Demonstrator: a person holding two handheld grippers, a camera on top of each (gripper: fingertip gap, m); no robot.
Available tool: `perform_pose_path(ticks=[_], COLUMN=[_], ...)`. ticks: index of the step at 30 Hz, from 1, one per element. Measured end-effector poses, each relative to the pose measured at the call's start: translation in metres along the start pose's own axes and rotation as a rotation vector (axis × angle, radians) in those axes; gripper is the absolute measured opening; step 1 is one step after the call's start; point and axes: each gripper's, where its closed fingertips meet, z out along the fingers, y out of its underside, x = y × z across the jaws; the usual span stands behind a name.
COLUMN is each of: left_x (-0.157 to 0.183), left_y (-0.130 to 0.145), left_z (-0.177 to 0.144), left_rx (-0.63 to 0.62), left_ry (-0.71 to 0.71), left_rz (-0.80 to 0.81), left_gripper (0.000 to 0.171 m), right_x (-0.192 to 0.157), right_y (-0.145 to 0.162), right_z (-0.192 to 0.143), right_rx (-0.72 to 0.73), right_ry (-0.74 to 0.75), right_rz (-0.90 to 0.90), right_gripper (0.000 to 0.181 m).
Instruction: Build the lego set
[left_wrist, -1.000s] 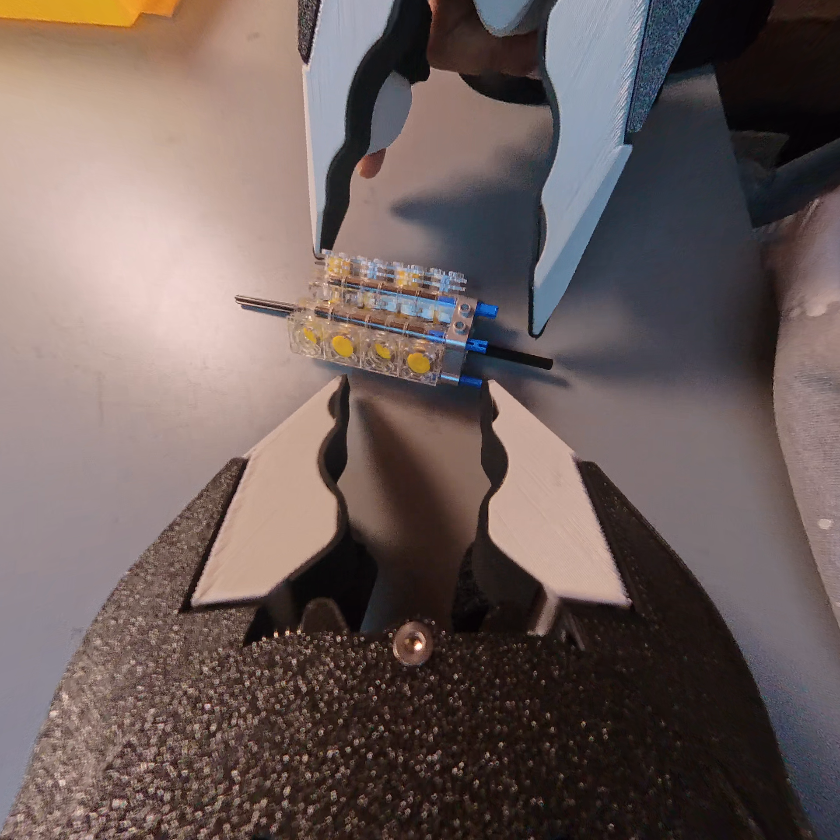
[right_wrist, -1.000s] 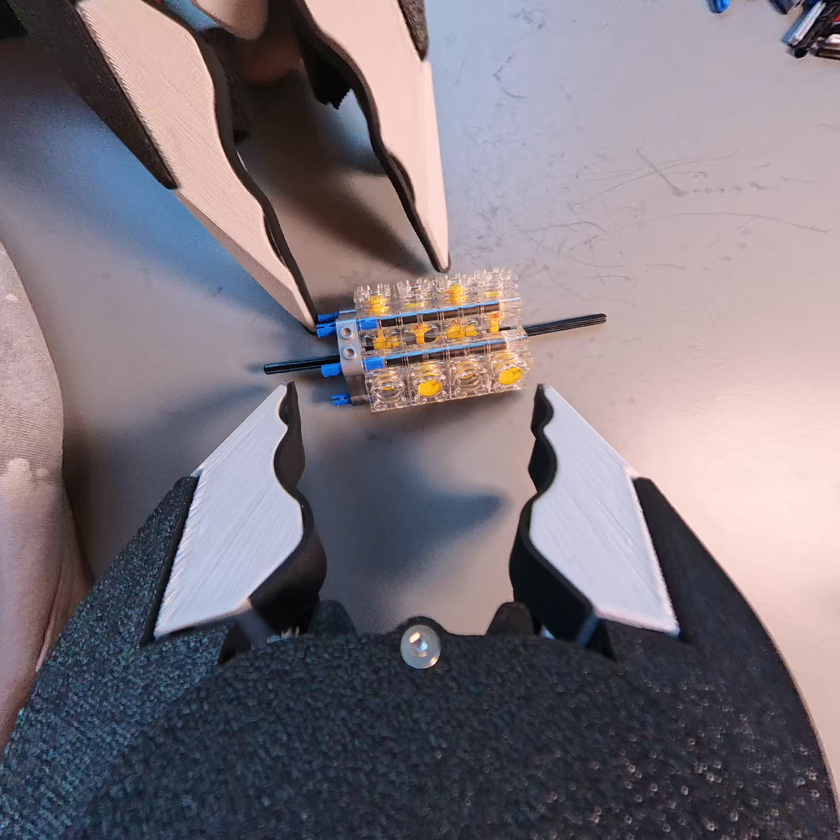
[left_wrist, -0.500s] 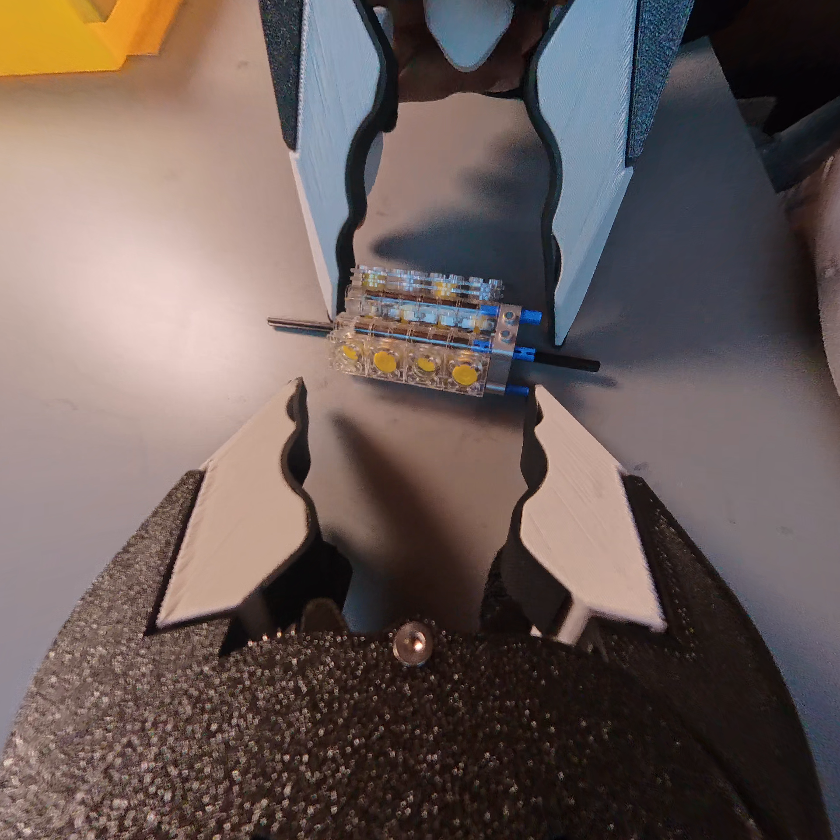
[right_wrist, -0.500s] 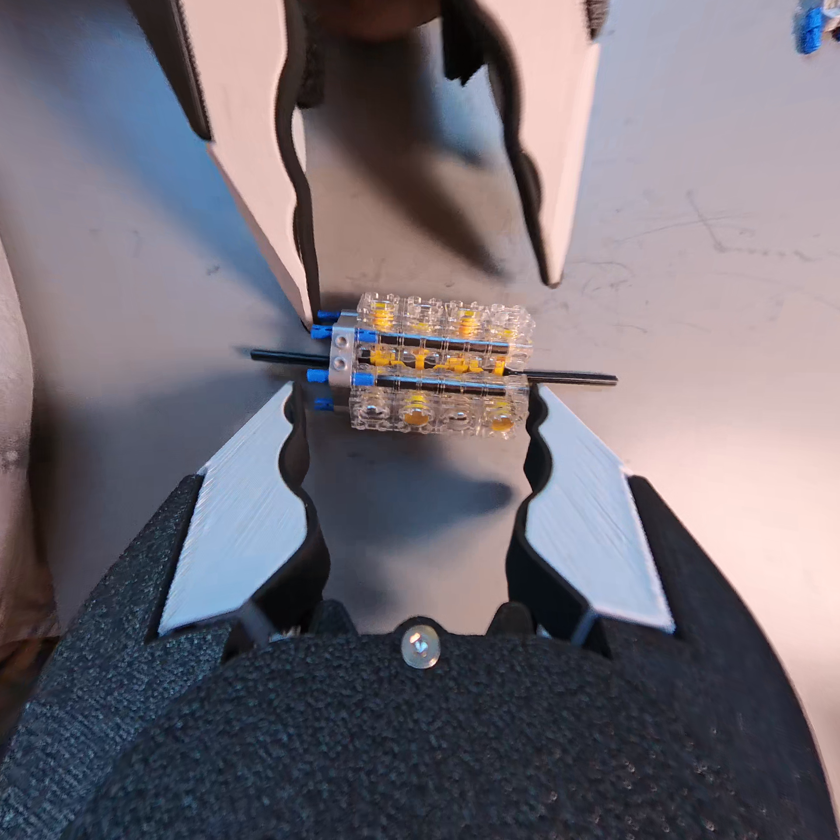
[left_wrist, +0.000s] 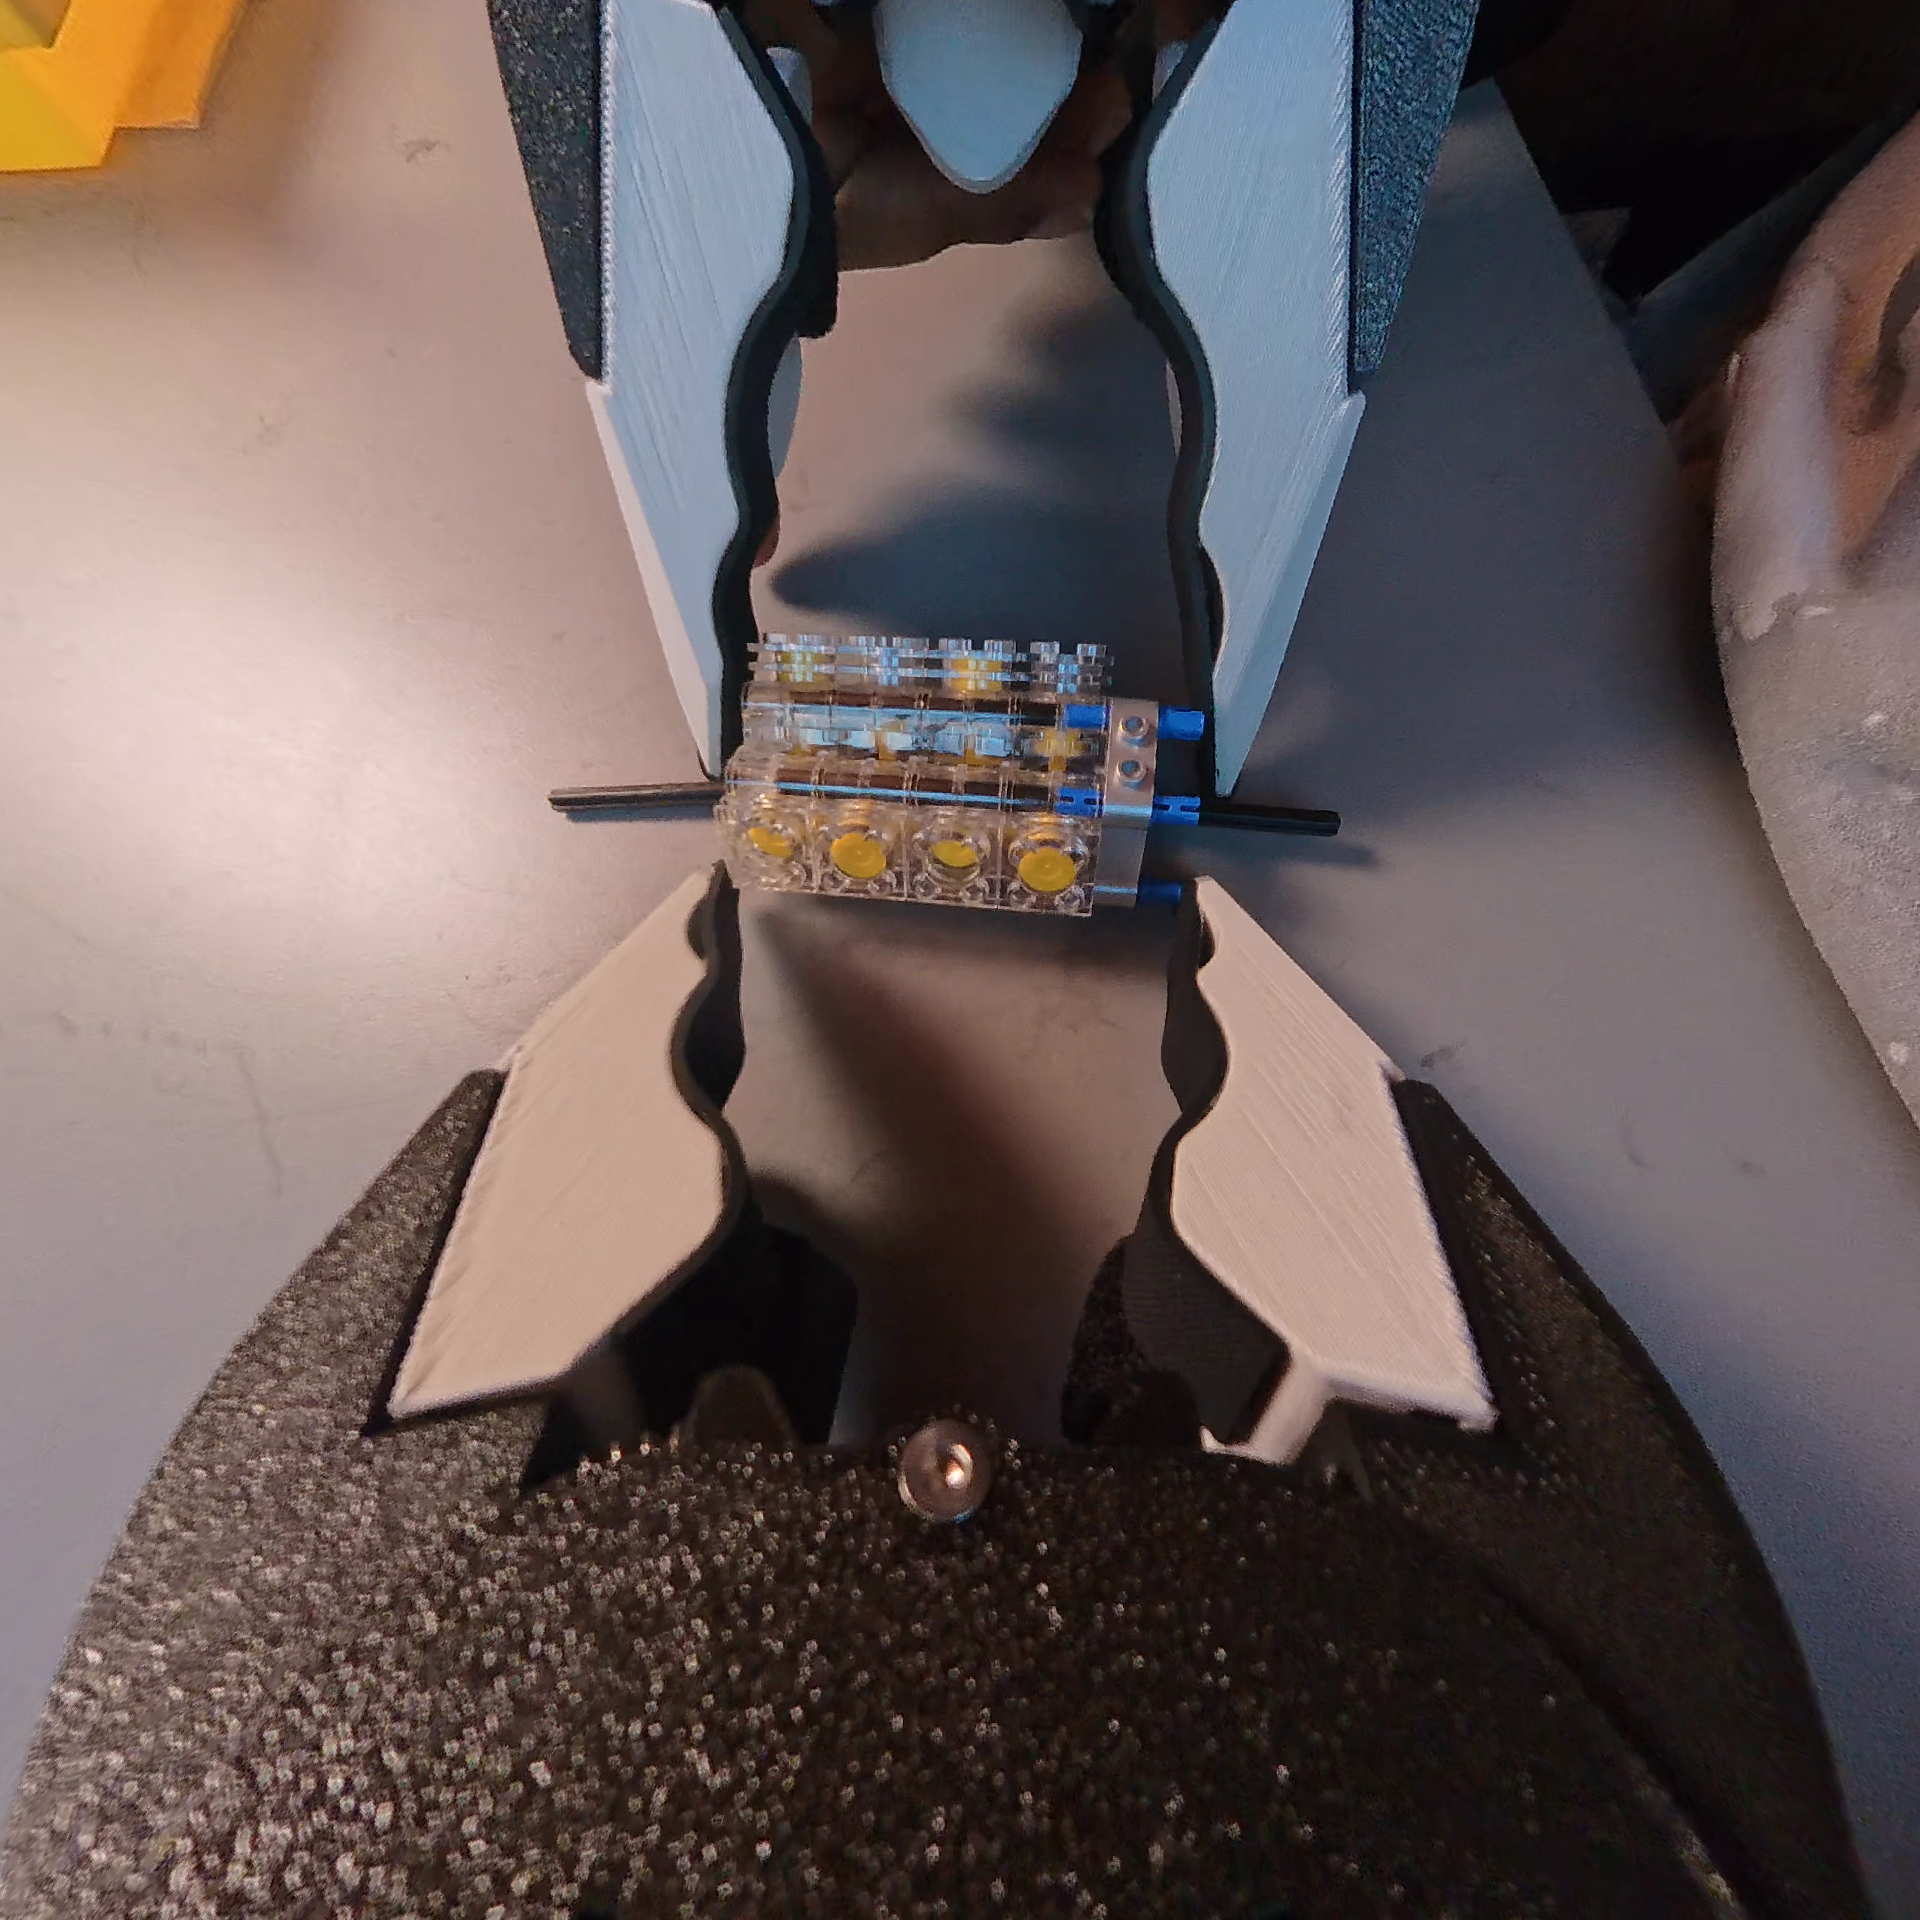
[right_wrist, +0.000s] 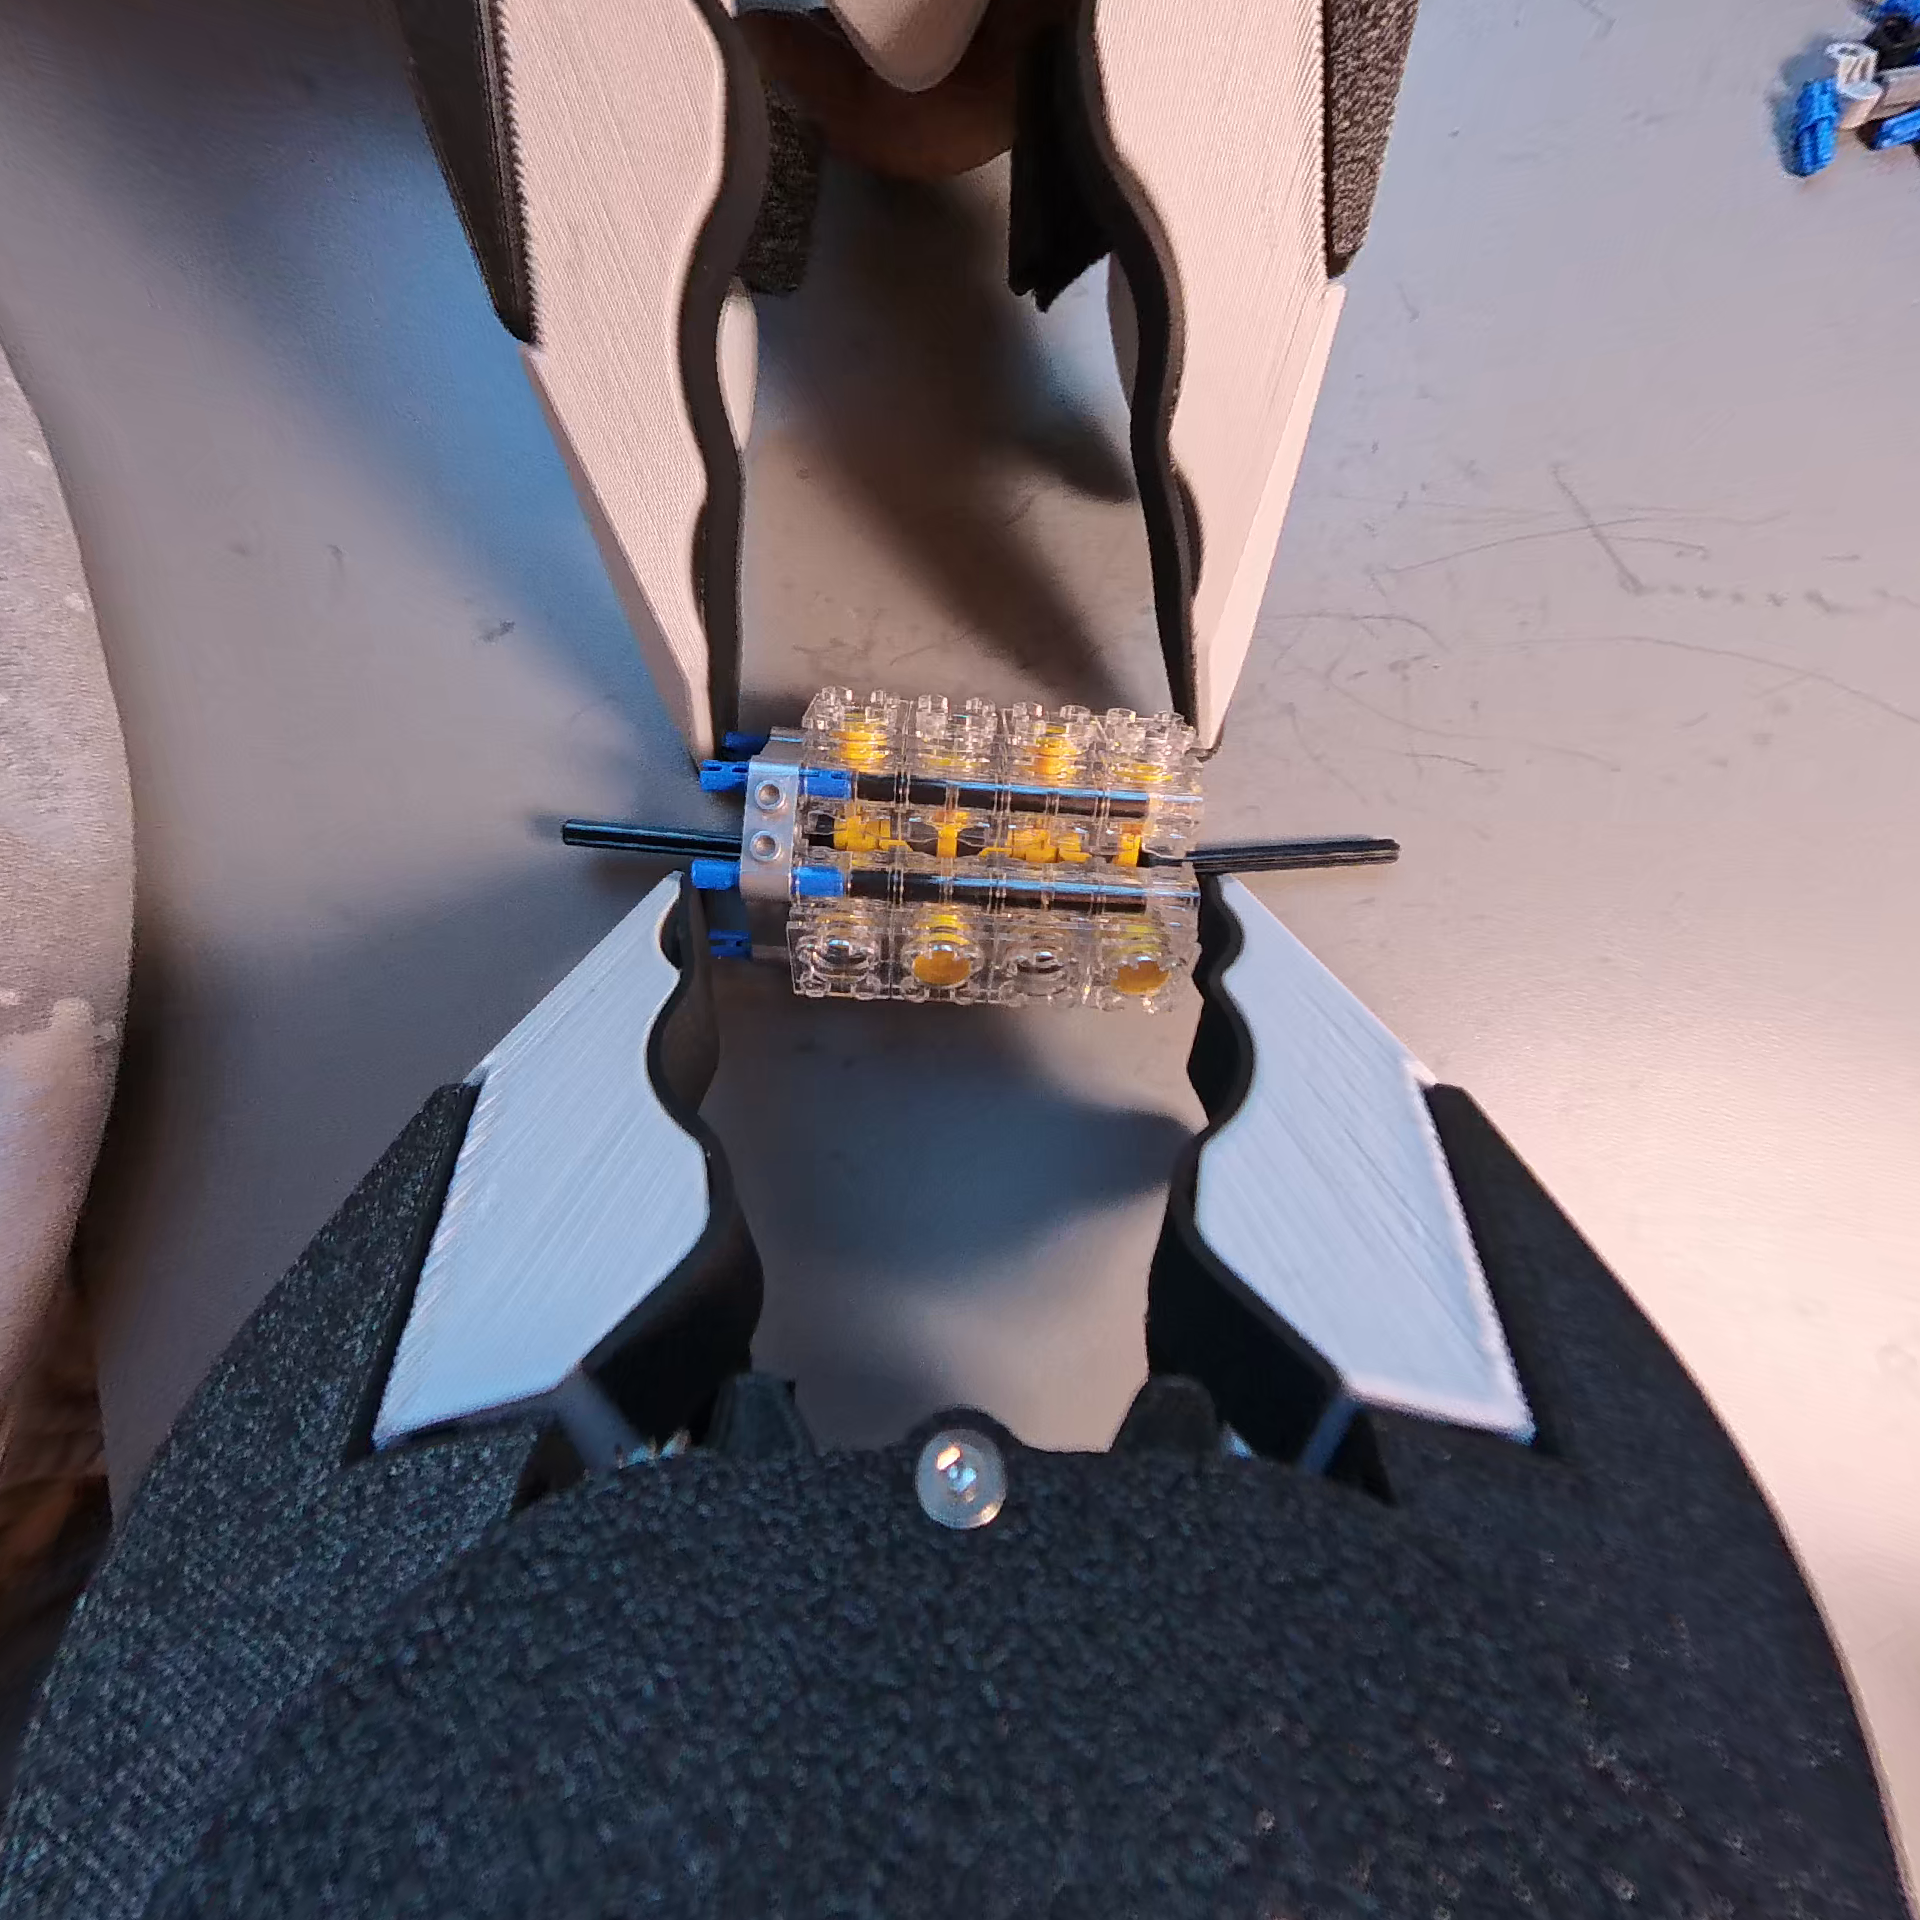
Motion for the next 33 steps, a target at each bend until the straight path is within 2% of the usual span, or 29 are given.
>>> perform_pose_path(ticks=[9, 12, 13, 16, 20, 22, 26, 29, 31, 32, 33], left_x=[0.000, -0.005, -0.006, -0.005, 0.006, 0.011, 0.003, -0.006, -0.011, -0.014, -0.018], left_y=[0.000, 0.003, 0.004, 0.005, 0.002, -0.002, -0.004, 0.002, 0.009, 0.013, 0.019], left_z=[0.000, -0.005, -0.009, -0.023, -0.024, -0.022, -0.026, -0.031, -0.032, -0.033, -0.034], left_rx=[0.003, -0.002, 0.003, 0.049, 0.057, 0.057, 0.054, 0.046, 0.021, 0.001, -0.023], left_ry=[0.002, -0.035, -0.050, -0.074, -0.089, -0.080, -0.155, -0.204, -0.241, -0.267, -0.293], left_rz=[-0.024, -0.050, -0.059, -0.139, -0.156, -0.161, -0.173, -0.233, -0.242, -0.237, -0.229], left_gripper=[0.083, 0.094, 0.093, 0.082, 0.059, 0.050, 0.052, 0.059, 0.060, 0.061, 0.060], right_x=[0.000, 0.002, 0.003, 0.002, 0.002, 0.002, 0.010, 0.028, 0.009, -0.001, -0.009], right_y=[0.000, 0.000, 0.000, -0.002, 0.012, 0.011, 0.006, 0.008, -0.003, -0.005, -0.006], right_z=[0.001, -0.001, -0.003, -0.014, -0.012, -0.011, -0.009, -0.009, -0.002, -0.001, -0.002], right_rx=[0.000, 0.004, 0.010, 0.047, -0.010, -0.015, 0.001, 0.021, 0.053, 0.055, 0.053], right_ry=[0.009, 0.011, 0.010, -0.001, 0.029, 0.054, 0.150, 0.322, 0.258, 0.220, 0.185], right_rz=[0.008, 0.033, 0.051, 0.096, 0.100, 0.113, 0.285, 0.419, 0.431, 0.404, 0.378], right_gripper=[0.092, 0.091, 0.093, 0.094, 0.086, 0.083, 0.082, 0.061, 0.097, 0.096, 0.085])
